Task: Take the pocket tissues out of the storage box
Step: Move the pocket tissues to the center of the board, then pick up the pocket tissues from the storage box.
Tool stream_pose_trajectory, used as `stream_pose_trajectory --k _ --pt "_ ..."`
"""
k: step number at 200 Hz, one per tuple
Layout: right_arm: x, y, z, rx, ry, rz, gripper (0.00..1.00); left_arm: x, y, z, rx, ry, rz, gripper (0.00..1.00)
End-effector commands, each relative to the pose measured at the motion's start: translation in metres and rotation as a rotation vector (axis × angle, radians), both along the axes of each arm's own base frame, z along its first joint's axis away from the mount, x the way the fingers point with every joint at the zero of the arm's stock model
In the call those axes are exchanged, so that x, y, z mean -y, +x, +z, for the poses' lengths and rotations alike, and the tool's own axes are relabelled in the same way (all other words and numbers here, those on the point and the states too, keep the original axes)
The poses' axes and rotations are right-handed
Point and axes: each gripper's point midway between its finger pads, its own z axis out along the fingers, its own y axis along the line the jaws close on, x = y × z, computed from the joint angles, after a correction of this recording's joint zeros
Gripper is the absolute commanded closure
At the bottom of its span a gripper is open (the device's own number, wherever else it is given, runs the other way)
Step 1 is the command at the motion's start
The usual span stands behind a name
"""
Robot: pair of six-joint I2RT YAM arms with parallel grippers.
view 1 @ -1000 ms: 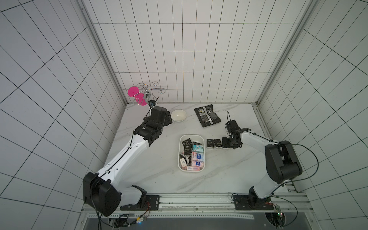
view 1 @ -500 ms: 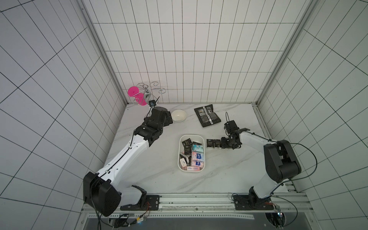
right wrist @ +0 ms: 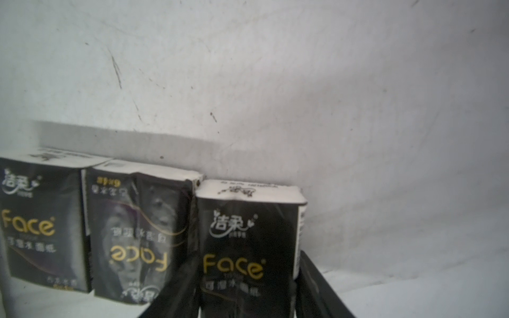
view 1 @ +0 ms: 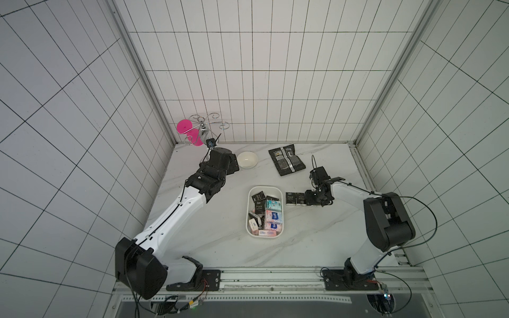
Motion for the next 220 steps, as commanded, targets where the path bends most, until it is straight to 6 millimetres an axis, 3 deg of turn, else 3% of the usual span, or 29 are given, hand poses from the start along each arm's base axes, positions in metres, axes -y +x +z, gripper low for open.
stream_pose_trajectory --k 1,71,111,127,175,220 --pt "-0.003 0.01 0.013 0.04 -0.01 0.008 0.45 -0.001 -0.002 0.009 0.029 -0.007 0.006 0.01" --pt "-0.003 0.014 0.048 0.102 0.002 0.01 0.44 0.0 -0.001 0.008 0.026 -0.01 0.005 0.02" --pt "-0.018 0.011 0.074 0.155 0.026 0.052 0.43 0.001 0.001 0.004 0.018 -0.012 0.005 0.02" --pt "-0.039 0.007 0.09 0.191 0.053 0.106 0.43 0.001 0.002 -0.001 0.005 -0.008 0.007 0.01" --pt "-0.139 -0.021 0.134 0.276 0.181 0.355 0.42 0.007 0.005 -0.003 0.0 -0.009 0.0 0.01" --pt "-0.2 -0.033 0.124 0.241 0.231 0.45 0.42 0.004 0.002 -0.001 0.005 0.0 0.009 0.01"
